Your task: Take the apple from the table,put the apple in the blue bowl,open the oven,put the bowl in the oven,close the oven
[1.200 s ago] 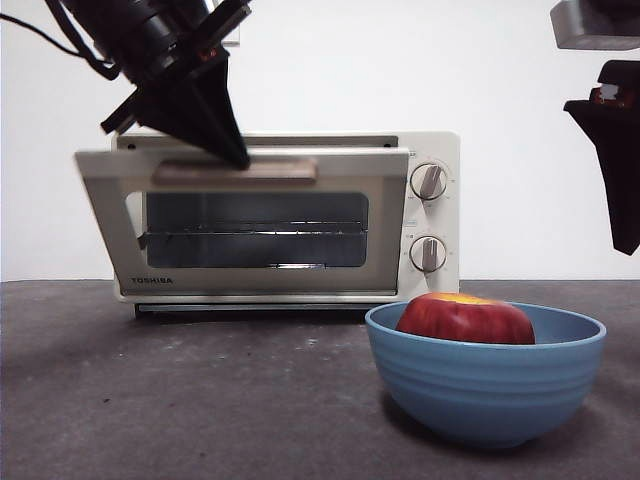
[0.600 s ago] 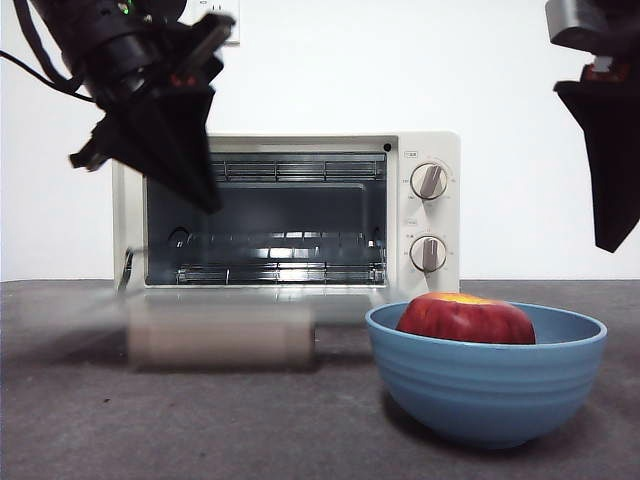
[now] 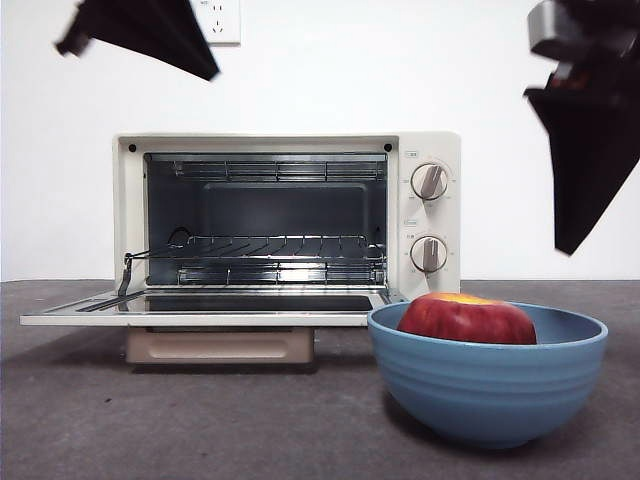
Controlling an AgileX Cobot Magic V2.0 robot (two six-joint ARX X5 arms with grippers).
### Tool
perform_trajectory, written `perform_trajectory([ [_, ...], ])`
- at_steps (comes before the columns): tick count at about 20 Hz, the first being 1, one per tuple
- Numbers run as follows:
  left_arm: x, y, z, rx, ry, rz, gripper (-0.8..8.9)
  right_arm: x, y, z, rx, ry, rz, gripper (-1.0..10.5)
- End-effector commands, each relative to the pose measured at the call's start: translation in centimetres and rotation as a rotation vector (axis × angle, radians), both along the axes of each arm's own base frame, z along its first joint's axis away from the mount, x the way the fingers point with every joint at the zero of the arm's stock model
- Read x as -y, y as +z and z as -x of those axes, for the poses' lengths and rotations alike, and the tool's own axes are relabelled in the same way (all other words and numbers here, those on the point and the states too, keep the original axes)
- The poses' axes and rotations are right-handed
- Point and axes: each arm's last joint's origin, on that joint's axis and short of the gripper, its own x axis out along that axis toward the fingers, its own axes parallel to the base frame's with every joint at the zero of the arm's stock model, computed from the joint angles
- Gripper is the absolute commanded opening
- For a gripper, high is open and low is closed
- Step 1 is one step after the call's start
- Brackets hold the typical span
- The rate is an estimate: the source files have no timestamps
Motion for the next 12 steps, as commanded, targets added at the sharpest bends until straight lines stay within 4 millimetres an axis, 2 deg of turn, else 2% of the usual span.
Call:
perform_trajectory([
  [1,-1.1,-0.4,0.9,0.006,0.052,0.02,0.07,-0.5,-0.6,-0.7,-0.021,0.01,-0.01,4.7],
  [8,-6.7,-4.2,6.4,0.032,0.247,0.064,0.07,-1.8,-2.7,-2.7,-0.055,0.043,-0.015,3.9],
  [12,-8.2,-4.3,8.9,0.043,0.302,0.066,0.07,-2.4,-3.9,-3.6,-0.082,0.054,-0.024,2.8],
])
